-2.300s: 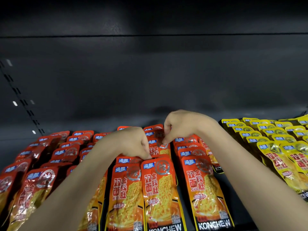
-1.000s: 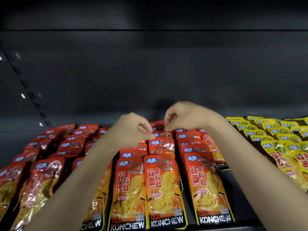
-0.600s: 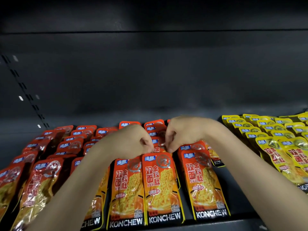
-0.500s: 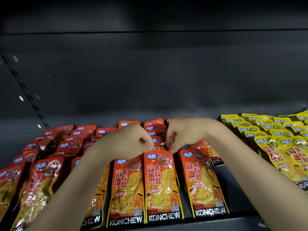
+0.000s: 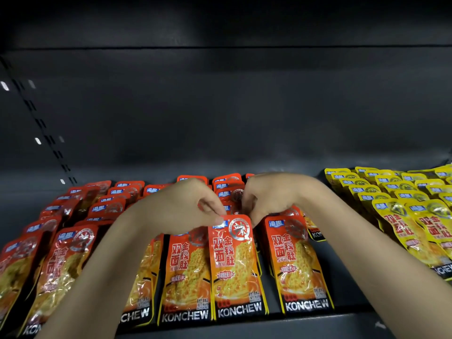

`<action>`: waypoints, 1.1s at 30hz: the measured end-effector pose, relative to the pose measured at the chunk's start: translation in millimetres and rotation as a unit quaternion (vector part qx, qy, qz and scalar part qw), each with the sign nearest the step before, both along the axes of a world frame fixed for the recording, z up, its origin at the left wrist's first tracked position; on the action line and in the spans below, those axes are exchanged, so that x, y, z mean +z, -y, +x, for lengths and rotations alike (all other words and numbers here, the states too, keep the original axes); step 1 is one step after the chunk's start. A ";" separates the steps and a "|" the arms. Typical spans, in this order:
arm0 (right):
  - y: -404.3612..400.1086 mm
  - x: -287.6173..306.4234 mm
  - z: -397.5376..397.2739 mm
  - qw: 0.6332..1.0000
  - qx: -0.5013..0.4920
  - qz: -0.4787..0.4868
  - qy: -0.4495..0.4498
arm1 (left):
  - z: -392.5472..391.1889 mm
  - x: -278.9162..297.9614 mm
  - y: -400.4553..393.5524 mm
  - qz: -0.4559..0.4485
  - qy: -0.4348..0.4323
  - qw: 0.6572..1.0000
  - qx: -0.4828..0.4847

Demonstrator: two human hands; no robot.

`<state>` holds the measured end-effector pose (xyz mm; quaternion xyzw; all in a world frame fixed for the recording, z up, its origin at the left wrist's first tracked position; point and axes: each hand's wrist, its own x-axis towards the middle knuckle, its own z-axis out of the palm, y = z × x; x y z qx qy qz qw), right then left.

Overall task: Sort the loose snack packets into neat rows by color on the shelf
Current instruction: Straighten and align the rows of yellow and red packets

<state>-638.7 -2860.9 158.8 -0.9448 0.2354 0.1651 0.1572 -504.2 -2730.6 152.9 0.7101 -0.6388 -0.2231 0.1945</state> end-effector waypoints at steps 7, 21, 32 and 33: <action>-7.0 -0.3 3.4 0.998 0.017 -0.036 0.038 | 2.3 9.0 -14.1 -0.007 -0.061 0.998 -0.009; -7.6 -7.8 6.8 0.996 0.040 0.031 0.067 | -0.8 4.5 -16.1 -0.003 -0.088 0.996 -0.008; -2.7 -7.4 12.4 0.997 0.053 0.052 0.012 | 2.3 4.7 -18.6 0.007 -0.084 0.996 -0.001; -2.0 -6.4 11.5 0.997 0.051 0.054 0.012 | 2.7 4.4 -18.6 0.009 -0.081 0.997 0.000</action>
